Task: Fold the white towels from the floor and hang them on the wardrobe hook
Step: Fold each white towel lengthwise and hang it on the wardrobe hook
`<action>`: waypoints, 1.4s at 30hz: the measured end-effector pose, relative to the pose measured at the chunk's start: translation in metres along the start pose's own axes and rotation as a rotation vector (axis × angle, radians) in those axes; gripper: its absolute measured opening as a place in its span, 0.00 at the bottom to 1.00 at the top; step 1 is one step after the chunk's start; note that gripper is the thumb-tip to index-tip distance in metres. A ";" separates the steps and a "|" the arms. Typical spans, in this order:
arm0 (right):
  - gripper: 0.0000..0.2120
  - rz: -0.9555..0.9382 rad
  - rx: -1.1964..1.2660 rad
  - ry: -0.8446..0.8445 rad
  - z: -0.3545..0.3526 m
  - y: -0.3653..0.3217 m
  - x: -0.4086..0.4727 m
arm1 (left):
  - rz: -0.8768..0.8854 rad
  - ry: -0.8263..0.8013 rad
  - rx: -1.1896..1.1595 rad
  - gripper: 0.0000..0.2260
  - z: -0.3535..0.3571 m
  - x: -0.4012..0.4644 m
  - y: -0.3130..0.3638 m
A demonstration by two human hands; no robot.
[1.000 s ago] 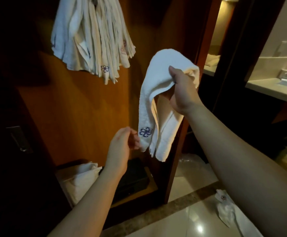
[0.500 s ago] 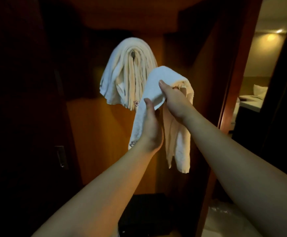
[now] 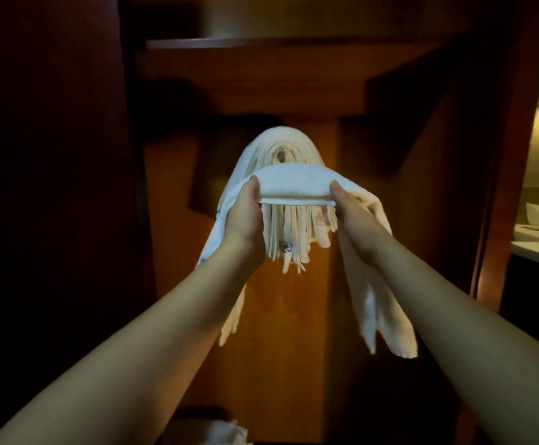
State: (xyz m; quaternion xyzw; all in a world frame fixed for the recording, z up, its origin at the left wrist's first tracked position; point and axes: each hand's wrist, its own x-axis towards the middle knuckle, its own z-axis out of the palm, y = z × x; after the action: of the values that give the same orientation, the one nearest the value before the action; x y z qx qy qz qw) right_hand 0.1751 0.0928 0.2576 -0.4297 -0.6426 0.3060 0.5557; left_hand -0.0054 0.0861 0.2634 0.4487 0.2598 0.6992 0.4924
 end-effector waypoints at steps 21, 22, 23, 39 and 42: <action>0.37 -0.088 0.192 -0.075 -0.005 -0.038 0.239 | 0.176 -0.354 0.165 0.24 -0.024 0.275 0.067; 0.37 -0.078 0.167 -0.100 -0.010 -0.040 0.250 | 0.202 -0.329 0.184 0.24 -0.020 0.285 0.066; 0.39 -0.068 0.141 -0.111 -0.015 -0.042 0.260 | 0.234 -0.309 0.216 0.24 -0.016 0.296 0.066; 0.42 -0.074 -0.050 -0.345 -0.062 0.003 0.405 | 0.379 -0.285 0.689 0.30 -0.023 0.432 0.031; 0.41 -0.143 -0.014 -0.383 -0.065 0.013 0.417 | 0.353 -0.326 0.728 0.27 -0.027 0.446 0.026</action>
State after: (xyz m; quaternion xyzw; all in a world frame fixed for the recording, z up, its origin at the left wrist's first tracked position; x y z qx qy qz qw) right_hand 0.2358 0.4652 0.4472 -0.3207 -0.7676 0.3374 0.4406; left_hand -0.0912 0.4897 0.4375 0.7350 0.3276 0.5556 0.2093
